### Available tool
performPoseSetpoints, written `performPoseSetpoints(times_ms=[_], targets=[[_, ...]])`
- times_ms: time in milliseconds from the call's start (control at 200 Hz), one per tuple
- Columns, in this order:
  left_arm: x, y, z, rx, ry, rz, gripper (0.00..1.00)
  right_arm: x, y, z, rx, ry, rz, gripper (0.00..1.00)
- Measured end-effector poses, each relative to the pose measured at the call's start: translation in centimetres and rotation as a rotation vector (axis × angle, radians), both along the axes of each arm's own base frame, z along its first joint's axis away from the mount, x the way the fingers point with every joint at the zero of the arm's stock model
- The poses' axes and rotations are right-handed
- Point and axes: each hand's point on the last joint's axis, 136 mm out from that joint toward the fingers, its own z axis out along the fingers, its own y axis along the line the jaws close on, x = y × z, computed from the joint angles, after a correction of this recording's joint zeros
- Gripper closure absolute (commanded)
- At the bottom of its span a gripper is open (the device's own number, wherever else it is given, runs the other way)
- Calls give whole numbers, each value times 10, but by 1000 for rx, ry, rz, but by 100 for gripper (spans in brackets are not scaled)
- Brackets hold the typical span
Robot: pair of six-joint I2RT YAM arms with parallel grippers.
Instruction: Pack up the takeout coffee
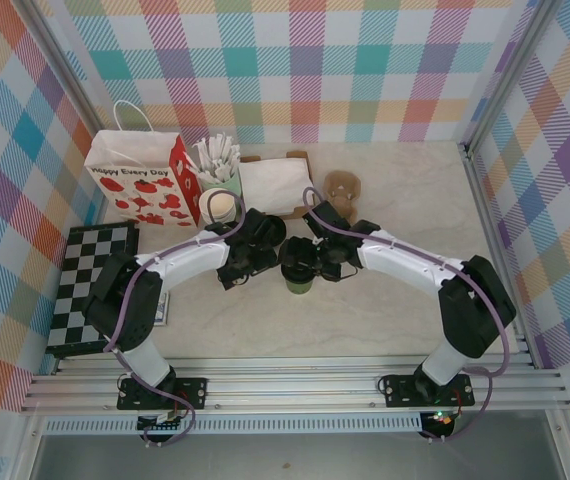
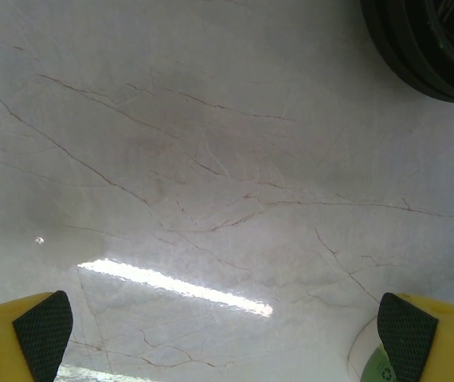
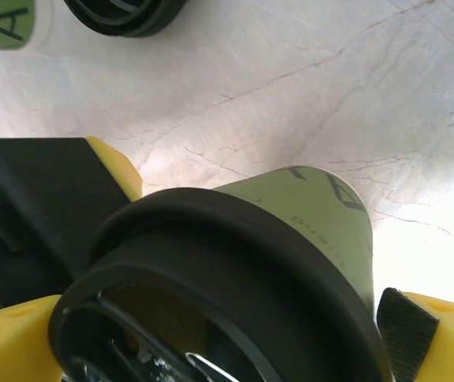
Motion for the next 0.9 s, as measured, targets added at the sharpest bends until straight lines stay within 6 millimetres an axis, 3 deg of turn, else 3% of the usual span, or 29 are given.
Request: performPoseSetpoints(times_ms=[260,540,720,900], targets=[[-2,-3,0,-1,0,-9,0,2,0,2,-18,-15,2,17],[3,-2,8,7,-29,-5,0,3,-18,5,-56,-18,6,18],[9,-2,27,-14,-99,1,0,27,-66,17,-83,-44,-51,18],[19,-9,45,-74,-188,-17,0,71,-148,31,-123,-69,-190,18]])
